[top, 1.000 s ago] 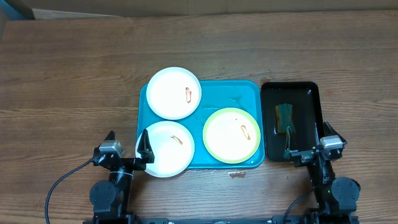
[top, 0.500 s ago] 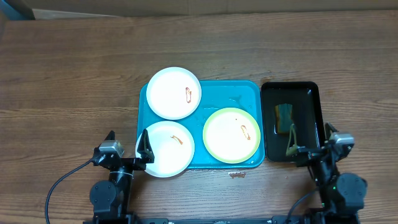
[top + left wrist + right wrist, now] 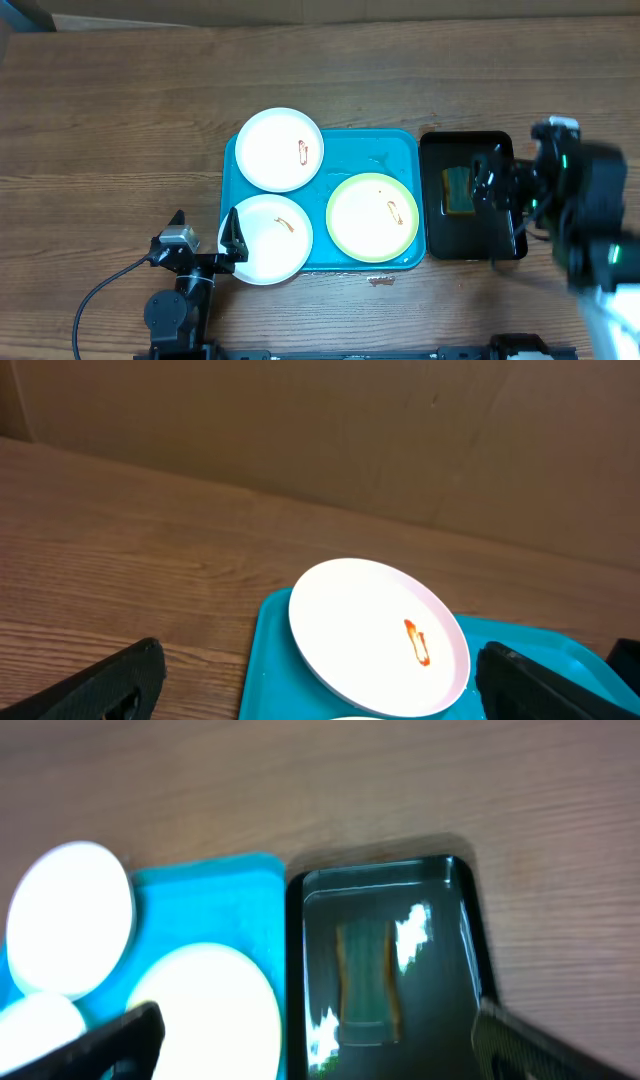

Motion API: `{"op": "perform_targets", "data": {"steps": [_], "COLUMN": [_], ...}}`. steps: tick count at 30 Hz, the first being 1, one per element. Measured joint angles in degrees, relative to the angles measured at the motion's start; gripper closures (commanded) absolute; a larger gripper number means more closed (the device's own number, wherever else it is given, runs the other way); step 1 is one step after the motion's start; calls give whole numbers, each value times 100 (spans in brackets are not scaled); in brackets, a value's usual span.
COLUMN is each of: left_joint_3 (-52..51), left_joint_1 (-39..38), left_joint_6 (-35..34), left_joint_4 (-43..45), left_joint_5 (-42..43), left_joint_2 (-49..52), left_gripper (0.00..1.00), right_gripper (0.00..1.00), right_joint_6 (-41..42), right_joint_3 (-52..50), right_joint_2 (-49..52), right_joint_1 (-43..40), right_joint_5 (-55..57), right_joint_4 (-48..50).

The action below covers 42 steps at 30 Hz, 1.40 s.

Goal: Clean dirty plates on tray and stack at the side
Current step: 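Move the right gripper to the sponge and the left gripper to the yellow plate rim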

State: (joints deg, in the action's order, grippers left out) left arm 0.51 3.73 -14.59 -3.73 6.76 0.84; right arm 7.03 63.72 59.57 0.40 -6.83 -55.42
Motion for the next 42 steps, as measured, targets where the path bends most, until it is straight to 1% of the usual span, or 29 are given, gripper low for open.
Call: {"op": "perform_targets", "data": {"steps": [2, 4, 6, 9, 11, 13, 15, 17, 19, 20, 25, 28, 29, 30, 31, 32, 34, 35, 37, 39, 42], "left_joint_3": [-2, -2, -2, 2, 94, 321, 769, 1421, 2260, 2852, 5215, 6196, 6411, 6531, 6610, 6629, 6627, 6627, 6627, 6627, 6627], "left_joint_1": [0, 0, 0, 0, 0, 0, 0, 0, 0, 0, -37, -114, -114, -114, -118, -162, -323, -470, -798, -1272, -2048], "left_joint_6": [4, 20, 13, -184, -398, -531, -643, -616, -516, -463, -326, -323, -328, -345, -396, -407, -444, -455, -490, -555, -778], "left_joint_4": [28, 216, 310, 509, 289, -332, -1126, -1871, -2544, -3008, -4868, -5482, -5569, -5600, -5611, -5635, -5744, -5764, -5737, -5661, -5405], "left_joint_5": [-22, -151, -240, -199, -31, 170, 345, 492, 688, 835, 1320, 1652, 1797, 1917, 2044, 2118, 2155, 2135, 2015, 1740, 1228], "left_joint_2": [2, 0, 0, 0, 2, 50, 275, 734, 1399, 1882, 3915, 4962, 5276, 5512, 5768, 5974, 6373, 6568, 6841, 7112, 7556], "left_gripper": [0, 0, 0, 0, 0, 0, 0, 0, 0, 0, 0, 0, 2, 18, 29, 37, 46, 48, 46, 44, 45], "right_gripper": [0, 0, 0, 5, 8, 10, 12, 13, 16, 17, 19, 19, 20, 20, 21, 22, 23, 23, 23, 24, 24], "right_joint_6": [0, 4, 7, 2, 4, 9, 20, 31, 26, 33, 61, 111, 125, 131, 138, 149, 166, 177, 177, 177, 181], "right_joint_3": [632, 1051, 1215, 1235, 1235, 1235, 1235, 1237, 1237, 1239, 1246, 1246, 1246, 1246, 1246, 1246, 1246, 1246, 1246, 1246, 1246], "right_joint_2": [608, 1056, 1329, 1604, 1755, 1888, 2013, 2146, 2291, 2367, 2671, 2750, 2756, 2756, 2756, 2756, 2761, 2761, 2767, 2780, 2820], "right_joint_1": [0, 0, 0, 0, 0, 0, 0, 0, 0, 0, 0, 0, 0, 0, 0, 0, 0, 0, 0, 0, 0], "right_joint_5": [-98, -175, -203, -216, -195, -168, -155, -142, -131, -127, -122, -125, -120, -122, -122, -122, -120, -118, -85, -48, -17], "right_joint_4": [-546, -796, -866, -953, -1012, -1023, -1025, -1027, -1019, -1023, -1034, -1043, -1038, -1027, -1021, -1021, -1023, -1021, -1023, -1023, -1023]}}
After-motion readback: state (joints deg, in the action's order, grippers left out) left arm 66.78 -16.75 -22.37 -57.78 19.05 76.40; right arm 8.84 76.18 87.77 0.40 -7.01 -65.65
